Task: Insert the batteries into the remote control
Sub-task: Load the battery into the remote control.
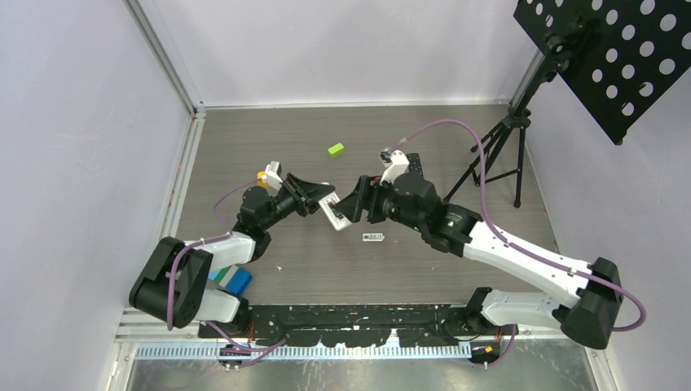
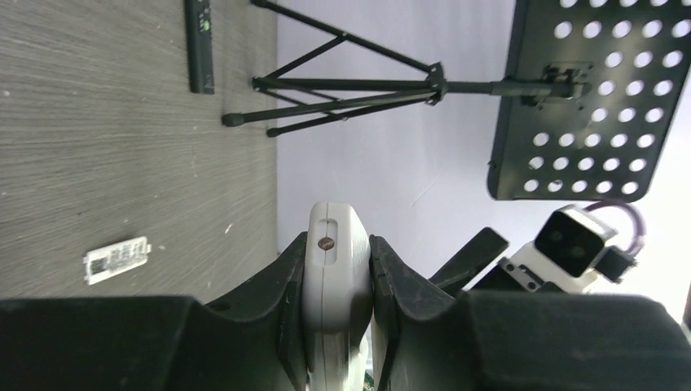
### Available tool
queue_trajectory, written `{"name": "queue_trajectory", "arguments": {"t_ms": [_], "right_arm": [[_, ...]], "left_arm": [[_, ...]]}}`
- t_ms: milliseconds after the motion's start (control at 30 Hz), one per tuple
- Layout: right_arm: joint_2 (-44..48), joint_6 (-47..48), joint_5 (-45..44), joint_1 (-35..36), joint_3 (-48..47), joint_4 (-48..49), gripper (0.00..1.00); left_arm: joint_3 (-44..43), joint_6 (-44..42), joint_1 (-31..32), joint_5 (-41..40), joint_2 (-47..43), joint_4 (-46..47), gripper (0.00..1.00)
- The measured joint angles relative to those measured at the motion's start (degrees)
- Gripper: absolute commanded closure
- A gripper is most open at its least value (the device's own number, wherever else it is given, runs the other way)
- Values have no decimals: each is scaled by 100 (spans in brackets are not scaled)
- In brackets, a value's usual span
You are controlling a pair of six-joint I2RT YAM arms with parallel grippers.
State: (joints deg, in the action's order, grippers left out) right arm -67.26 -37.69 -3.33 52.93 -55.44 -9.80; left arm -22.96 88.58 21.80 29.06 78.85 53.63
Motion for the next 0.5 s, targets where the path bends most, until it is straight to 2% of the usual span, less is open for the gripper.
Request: {"name": "queue_trajectory", "arguments": {"t_ms": [67,133,500], "right_arm": [[280,-175,-72,-7,219,251,9],[468,-350,-162,-15,389,501,4],[715,-1541,-199,-116,1099,1867,1]], "left_arm": [[46,175,4,-140,-144,15,100],[50,411,11,-315,-304,52,100],[50,2057,264,-1086,-216,1270,100]]}}
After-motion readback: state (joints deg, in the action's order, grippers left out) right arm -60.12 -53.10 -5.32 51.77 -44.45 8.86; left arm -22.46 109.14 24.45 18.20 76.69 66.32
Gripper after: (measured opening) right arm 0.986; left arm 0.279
